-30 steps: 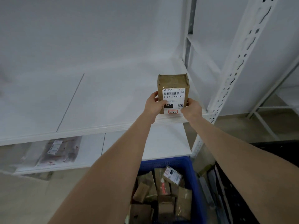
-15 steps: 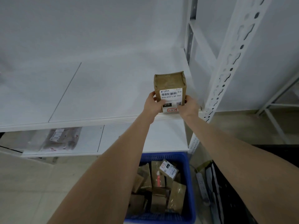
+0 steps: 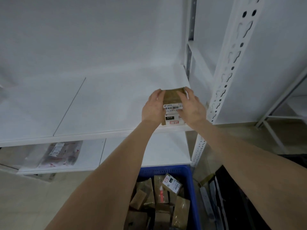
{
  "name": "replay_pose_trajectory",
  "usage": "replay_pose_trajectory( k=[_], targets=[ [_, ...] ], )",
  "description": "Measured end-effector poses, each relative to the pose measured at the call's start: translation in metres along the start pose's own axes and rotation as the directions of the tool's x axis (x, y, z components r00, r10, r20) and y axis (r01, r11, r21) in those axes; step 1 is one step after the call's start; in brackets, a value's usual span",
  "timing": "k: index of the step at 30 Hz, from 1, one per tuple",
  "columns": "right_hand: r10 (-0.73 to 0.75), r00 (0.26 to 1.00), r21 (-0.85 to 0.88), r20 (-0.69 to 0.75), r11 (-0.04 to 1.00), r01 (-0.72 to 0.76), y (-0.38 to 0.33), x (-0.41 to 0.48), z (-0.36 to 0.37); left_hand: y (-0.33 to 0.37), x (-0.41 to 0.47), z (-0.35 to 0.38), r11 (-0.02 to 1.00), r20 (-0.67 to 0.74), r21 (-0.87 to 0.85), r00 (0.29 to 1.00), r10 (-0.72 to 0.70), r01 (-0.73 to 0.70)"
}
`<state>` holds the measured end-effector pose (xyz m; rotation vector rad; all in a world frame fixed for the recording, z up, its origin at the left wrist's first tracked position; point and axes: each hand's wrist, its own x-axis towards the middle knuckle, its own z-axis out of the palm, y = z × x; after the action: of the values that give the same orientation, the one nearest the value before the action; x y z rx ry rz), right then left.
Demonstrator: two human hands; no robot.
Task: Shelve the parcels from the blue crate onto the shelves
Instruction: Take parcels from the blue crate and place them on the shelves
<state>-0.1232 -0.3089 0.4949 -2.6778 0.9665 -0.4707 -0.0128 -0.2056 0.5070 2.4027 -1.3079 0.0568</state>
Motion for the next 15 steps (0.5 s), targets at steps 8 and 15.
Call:
replay_pose_trajectory(
  k=[8,15],
  targets=[
    [0.010,0.994,0.001,0.106,1.000,-0.011,-0.007,0.007,0.008,0.002,0.011,0.016,0.989,0.143,0.140,0.989,0.026,-0.046],
    [0.037,0.995,0.008,0.092,0.999,-0.038,-0.009,0.017,0.007,-0.004,0.027,0.022,0.992,0.152,0.117,0.988,0.033,-0.051]
  ],
)
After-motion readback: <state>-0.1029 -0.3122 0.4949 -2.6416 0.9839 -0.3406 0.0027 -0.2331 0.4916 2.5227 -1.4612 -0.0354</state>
